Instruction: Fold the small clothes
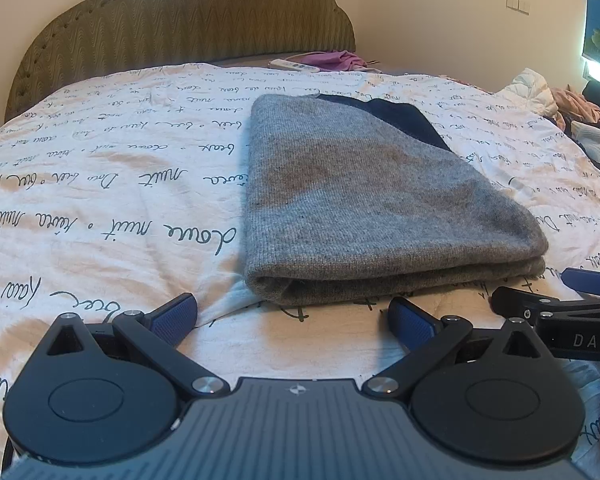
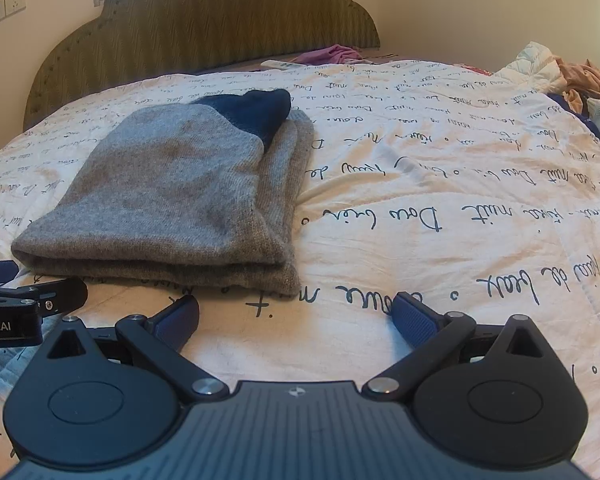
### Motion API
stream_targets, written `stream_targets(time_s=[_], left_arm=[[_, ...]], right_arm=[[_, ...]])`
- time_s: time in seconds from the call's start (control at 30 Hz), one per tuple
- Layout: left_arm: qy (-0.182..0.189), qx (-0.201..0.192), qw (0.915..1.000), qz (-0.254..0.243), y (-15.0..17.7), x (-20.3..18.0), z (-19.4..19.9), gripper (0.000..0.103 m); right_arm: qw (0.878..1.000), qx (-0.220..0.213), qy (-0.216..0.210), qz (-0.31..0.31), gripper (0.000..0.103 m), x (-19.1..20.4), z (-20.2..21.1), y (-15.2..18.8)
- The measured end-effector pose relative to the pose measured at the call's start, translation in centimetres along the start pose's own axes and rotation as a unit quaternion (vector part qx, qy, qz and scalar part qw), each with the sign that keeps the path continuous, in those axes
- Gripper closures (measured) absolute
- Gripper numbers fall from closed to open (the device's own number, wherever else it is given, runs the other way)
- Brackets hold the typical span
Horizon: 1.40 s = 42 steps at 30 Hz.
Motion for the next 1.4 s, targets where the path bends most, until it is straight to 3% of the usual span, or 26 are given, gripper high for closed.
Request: stream_targets(time_s=[1.4], left_arm=[[0.003,-0.003,1.0000,0.006,0.08,0.03,0.21,0.000]], right_arm=[[1.000,0.000,-0.004,-0.001,0.000,0.03,0.00,0.08]])
Point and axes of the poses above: each gripper's, at about its wrist camera, not at the fingertips, and z roughly against the way its jaws point, x to its left, y to its underside, the point moved 2 cm from there along -z, roughly the way its jaws point, and after that the axes turned 2 degrees about y, right-handed, at the moved point
